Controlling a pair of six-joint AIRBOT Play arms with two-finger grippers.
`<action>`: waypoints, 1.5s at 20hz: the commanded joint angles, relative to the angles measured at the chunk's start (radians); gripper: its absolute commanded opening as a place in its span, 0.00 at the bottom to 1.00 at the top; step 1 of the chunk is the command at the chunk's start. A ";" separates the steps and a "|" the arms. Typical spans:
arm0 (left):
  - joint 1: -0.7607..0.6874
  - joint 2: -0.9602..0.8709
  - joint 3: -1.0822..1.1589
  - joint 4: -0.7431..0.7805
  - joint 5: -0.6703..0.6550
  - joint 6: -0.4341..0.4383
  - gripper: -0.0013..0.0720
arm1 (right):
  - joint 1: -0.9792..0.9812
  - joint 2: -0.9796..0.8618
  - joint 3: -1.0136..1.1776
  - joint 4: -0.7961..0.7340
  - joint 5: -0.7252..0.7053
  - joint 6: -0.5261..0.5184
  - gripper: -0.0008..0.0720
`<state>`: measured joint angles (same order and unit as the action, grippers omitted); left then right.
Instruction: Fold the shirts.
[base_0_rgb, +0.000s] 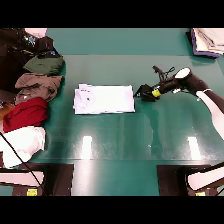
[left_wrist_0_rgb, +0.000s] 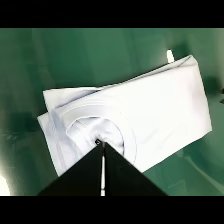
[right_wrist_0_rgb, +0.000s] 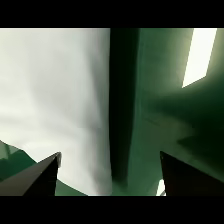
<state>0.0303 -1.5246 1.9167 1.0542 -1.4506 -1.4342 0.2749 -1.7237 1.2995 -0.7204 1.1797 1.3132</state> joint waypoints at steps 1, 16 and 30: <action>-0.002 0.000 -0.004 -0.015 0.003 0.002 0.05 | 0.020 -0.089 -0.021 0.204 -0.031 -0.068 0.94; -0.002 0.000 -0.004 -0.016 -0.025 0.002 0.05 | 0.102 -0.003 0.109 0.114 -0.255 -0.054 0.03; -0.002 0.000 -0.004 -0.023 -0.015 -0.002 0.05 | -1.027 0.720 -0.578 -0.042 -0.430 0.016 0.03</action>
<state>0.0288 -1.5249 1.9129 1.0359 -1.4750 -1.4326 -0.5159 -1.1034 0.8356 -0.7536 0.8066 1.3262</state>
